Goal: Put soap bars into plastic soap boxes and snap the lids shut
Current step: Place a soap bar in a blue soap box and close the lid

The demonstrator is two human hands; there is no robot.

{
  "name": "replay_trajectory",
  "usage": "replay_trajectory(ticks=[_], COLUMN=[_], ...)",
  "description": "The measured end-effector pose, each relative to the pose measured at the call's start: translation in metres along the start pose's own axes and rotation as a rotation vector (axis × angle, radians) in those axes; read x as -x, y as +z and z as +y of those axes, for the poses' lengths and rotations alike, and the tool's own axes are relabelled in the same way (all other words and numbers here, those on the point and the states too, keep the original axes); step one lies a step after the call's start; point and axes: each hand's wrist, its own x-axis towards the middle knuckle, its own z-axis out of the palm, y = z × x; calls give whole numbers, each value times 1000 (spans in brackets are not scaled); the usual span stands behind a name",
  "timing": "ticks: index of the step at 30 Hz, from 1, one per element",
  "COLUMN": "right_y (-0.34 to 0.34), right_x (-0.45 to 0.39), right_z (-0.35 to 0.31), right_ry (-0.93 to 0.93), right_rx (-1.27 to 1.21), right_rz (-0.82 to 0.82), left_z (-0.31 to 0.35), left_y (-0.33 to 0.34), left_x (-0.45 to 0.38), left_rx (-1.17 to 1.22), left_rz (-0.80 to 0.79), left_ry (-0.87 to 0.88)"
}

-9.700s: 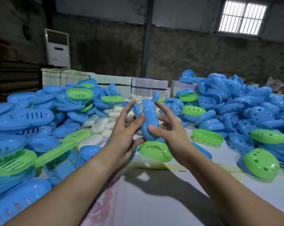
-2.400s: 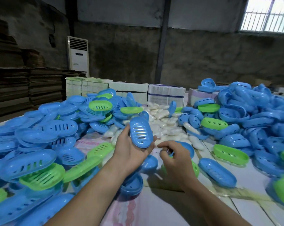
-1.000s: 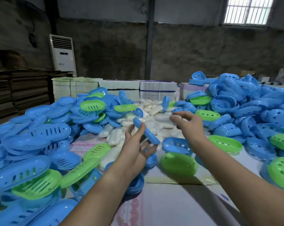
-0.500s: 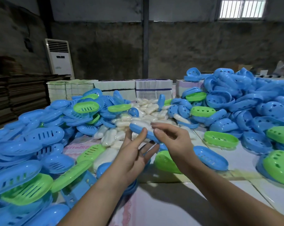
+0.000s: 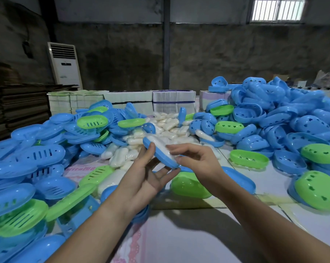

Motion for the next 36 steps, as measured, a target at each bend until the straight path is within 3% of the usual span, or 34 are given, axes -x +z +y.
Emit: replay_trajectory(ticks=[3,6,9,11,18,23,29,33,36], right_y=[-16,-39,-55,-56,-55,-46,-39,-38,-38], right_x=[-7,-11,-9,-10,-12,-13,-9,-11,-11], right_z=[5,18,37,44,43,40,39,33,26], right_ry=[29,110,320,402,408,265,379,429,358], right_rx=[60,451,1021,1152,1173,965,1178,1050,981], right_rz=[230,377,172,86,74,140,-94,29,192], left_z=[1,3,7,7,6,4,-1,-1,-4], left_y=[5,8,11,12,12,11,11,8,6], left_x=[3,6,9,9,10,10,8,6,5], left_rx=[106,111,128,133,166,143,116,99,24], left_rz=[13,-4,-17,-14,52,69,94,70,54], left_ry=[-78,-79,-46,-34,-48,-67,-73,-67,-17])
